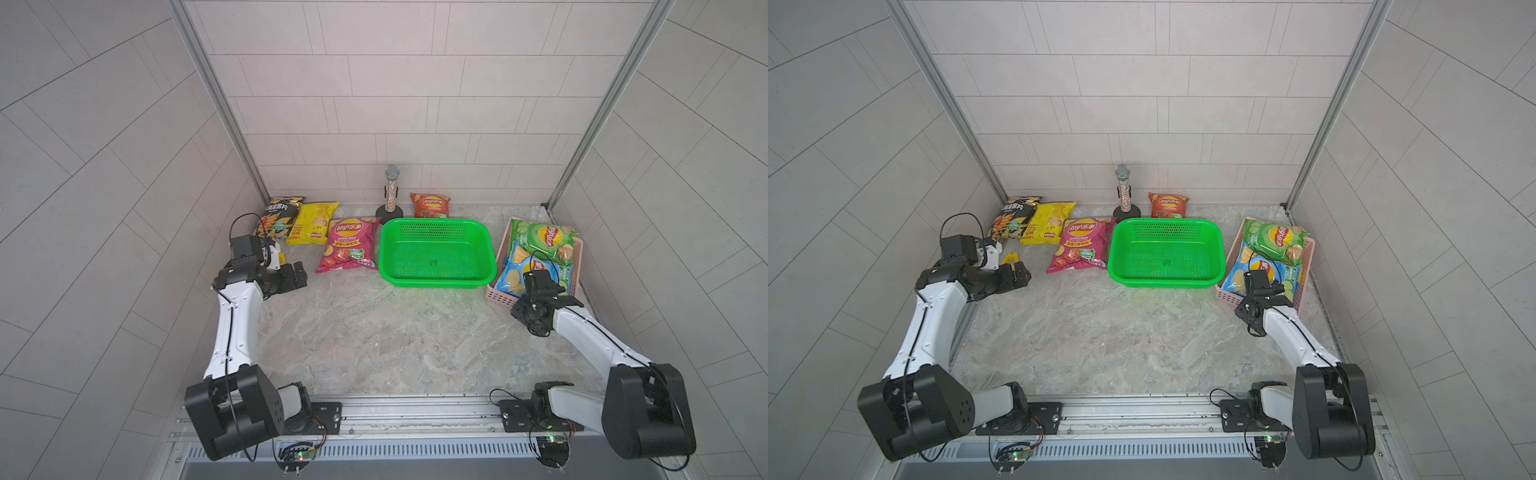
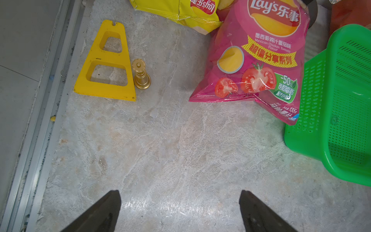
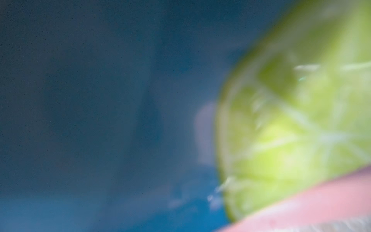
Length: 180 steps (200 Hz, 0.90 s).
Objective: Put the potato chips into the basket
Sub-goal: Move the basket to the corner of the board.
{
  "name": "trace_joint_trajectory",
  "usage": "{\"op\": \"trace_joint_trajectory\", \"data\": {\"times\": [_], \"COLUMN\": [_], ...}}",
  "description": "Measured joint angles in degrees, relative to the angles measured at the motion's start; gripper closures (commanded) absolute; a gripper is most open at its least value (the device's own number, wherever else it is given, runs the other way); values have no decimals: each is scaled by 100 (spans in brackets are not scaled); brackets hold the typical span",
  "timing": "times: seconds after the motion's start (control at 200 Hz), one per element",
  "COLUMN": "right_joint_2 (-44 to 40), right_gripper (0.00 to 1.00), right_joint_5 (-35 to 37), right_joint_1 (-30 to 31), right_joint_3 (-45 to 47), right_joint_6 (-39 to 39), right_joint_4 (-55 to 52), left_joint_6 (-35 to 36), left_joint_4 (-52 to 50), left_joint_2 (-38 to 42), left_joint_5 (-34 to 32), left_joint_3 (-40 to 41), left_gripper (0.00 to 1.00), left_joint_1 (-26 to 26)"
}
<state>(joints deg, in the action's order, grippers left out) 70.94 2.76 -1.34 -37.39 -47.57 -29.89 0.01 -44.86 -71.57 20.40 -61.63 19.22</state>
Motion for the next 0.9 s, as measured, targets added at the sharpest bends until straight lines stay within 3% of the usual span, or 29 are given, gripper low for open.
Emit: {"op": "trace_joint_trajectory", "data": {"times": [0.225,0.37,0.51,0.675,0.901], "right_joint_2": [1176,1438,1040,-107,-767], "right_gripper": [49,48,47,46,41], "right_joint_5": [59,15,-247,-721,-1117], "right_joint_1": [-212,-282,-258,-66,667], "right_joint_3": [-990,-1360,-1368,-1283,-1309], "right_joint_6": [492,739,885,901,741], "right_joint_4": [186,184,92,-105,-352], "left_joint_6": [0,2,4,44,109], "left_joint_4": [-2,-2,-2,-4,-4], "left_joint_2": [2,4,28,31,31], "left_joint_5": [20,57,125,214,334], "left_joint_3": [0,0,0,0,2], "left_gripper": [0,0,0,0,0], "left_joint_1": [0,0,0,0,0]}}
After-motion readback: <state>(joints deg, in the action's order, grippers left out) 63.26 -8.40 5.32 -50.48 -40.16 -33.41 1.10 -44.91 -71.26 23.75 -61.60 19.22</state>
